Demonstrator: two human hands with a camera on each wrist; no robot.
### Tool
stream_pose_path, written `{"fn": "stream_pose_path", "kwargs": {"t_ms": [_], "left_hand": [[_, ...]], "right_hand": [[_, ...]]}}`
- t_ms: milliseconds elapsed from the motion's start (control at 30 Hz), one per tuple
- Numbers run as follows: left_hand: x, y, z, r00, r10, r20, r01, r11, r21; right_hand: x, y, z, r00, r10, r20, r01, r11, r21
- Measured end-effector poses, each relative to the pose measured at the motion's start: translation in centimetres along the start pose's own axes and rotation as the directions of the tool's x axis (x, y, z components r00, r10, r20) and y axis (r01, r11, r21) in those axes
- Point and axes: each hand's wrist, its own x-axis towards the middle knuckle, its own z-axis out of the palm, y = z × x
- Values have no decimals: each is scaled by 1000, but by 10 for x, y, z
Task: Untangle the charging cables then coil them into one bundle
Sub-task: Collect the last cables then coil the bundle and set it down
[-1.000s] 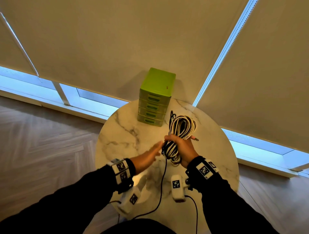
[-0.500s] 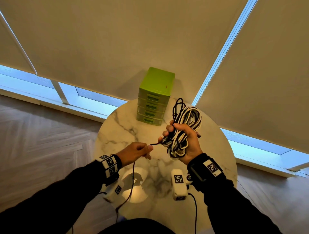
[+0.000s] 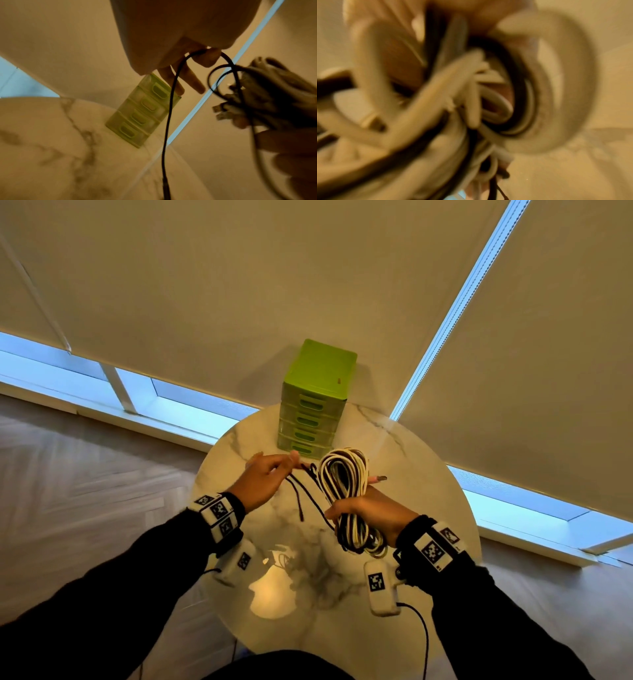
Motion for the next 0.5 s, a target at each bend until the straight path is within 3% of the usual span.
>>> {"fn": "stream_pose_path", "kwargs": {"t_ms": [100,200,267,333,433,500], "left_hand": [[3,16,26,995,-85,51,98,917,-388],[4,30,48,974,-226,26,181,697,-694],[6,38,55,950,-310,37,228,607,-762],[7,48,56,943,-317,98,267,550,-791],[9,57,58,938,-299,175,305,474,-826],[11,62,57,939,-281,196,309,449,-838]], "right_hand": [[14,5,7,993,-82,-86,68,986,-153],[22,8,10,972,-152,-181,105,964,-246],[24,9,10,951,-187,-246,120,958,-262],[29,10,10,927,-261,-268,146,911,-385],[32,12,10,924,-315,-217,142,809,-571],[33,14,7,926,-327,-191,185,830,-526]]}}
